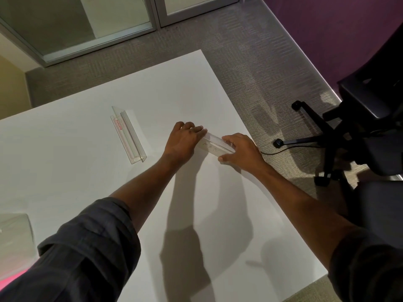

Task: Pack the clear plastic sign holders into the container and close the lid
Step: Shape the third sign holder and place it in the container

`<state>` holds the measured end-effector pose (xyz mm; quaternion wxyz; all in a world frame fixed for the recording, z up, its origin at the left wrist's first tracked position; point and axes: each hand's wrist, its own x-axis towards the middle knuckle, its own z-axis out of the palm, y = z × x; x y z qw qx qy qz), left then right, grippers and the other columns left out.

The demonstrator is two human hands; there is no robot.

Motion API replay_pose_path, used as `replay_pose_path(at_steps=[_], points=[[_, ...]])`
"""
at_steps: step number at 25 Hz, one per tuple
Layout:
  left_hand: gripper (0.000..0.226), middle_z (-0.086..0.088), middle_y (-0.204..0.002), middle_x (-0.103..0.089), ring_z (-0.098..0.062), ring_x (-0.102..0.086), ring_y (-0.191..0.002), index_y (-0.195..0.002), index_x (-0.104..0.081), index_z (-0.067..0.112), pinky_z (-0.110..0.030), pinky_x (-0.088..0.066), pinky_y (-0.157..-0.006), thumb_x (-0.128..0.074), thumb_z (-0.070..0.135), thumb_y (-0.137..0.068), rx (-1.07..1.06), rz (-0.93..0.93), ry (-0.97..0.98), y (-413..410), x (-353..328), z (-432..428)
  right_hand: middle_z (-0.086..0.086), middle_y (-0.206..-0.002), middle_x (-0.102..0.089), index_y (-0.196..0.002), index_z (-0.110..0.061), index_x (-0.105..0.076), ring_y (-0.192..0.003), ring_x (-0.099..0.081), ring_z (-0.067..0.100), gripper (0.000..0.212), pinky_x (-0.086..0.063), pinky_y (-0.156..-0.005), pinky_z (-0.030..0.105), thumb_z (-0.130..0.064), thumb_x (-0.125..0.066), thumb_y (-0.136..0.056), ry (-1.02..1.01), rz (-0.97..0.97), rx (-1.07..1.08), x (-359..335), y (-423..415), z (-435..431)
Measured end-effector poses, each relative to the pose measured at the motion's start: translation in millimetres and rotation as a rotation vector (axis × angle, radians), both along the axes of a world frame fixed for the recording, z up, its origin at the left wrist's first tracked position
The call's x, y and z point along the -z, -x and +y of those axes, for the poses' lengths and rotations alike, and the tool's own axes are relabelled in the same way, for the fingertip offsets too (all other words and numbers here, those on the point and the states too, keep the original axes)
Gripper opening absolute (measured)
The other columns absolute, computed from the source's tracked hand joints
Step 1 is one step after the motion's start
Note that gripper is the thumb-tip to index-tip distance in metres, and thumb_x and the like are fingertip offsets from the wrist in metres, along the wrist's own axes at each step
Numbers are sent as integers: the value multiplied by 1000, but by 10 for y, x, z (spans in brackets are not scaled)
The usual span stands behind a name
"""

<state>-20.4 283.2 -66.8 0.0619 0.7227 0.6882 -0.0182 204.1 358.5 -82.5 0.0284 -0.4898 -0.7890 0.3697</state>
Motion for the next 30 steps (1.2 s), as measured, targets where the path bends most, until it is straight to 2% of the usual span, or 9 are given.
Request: replay_pose_path(at_steps=[2,9,14,19,23,27,30], points=[[69,-2,-142,-70,-33,-64,-125,-142,-65,16,-44,-42,-101,-64,-9,-78,1,4,1,9,2,4,-3,-124,-66,-135,-24,-66,-117,-59,20,68,-55,-93,42,-32,-92,-74,-57,-62,-19,23,13,-25],[63,4,-140,-71,-31,-64,-122,-143,-65,21,-42,-44,-96,-70,-1,-84,-7,-22,38,80,-39,48,0,-133,-65,-138,-22,-63,-124,-56,24,58,-55,-94,47,-22,-84,-83,-167,-139,-51,21,112,-43],[54,6,-140,-71,-31,-64,-121,-144,-64,22,-41,-45,-93,-72,11,-92,-3,-88,61,173,-41,2,0,-134,-64,-139,-18,-64,-126,-56,25,59,-56,-92,46,-12,-83,-83,-203,-151,-70,22,161,-54],[63,-7,-139,-71,-36,-65,-124,-145,-62,13,-43,-54,-93,-80,7,-84,-60,-137,114,310,-9,-93,0,-135,-64,-141,-18,-62,-127,-55,25,58,-55,-91,43,-11,-80,-86,-222,-200,-127,-2,179,-31],[65,-8,-144,-67,-36,-61,-130,-149,-58,14,-44,-56,-90,-75,5,-87,-157,-169,136,412,6,-229,3,-132,-66,-138,-15,-64,-125,-56,28,53,-56,-91,46,-9,-78,-87,-243,-205,-151,-16,165,-38],[64,-10,-135,-72,-37,-65,-122,-146,-61,15,-42,-56,-86,-78,7,-86,-154,-177,134,401,8,-305,5,-125,-67,-131,-14,-66,-120,-57,29,47,-56,-87,45,-5,-75,-86,-235,-235,-186,-82,172,-25],[63,-11,-129,-74,-36,-66,-117,-145,-63,15,-41,-56,-82,-80,8,-85,-168,-195,128,421,-25,-458,9,-124,-68,-126,-7,-67,-120,-58,31,41,-58,-89,50,-4,-74,-86,-223,-263,-234,-195,204,-70]])
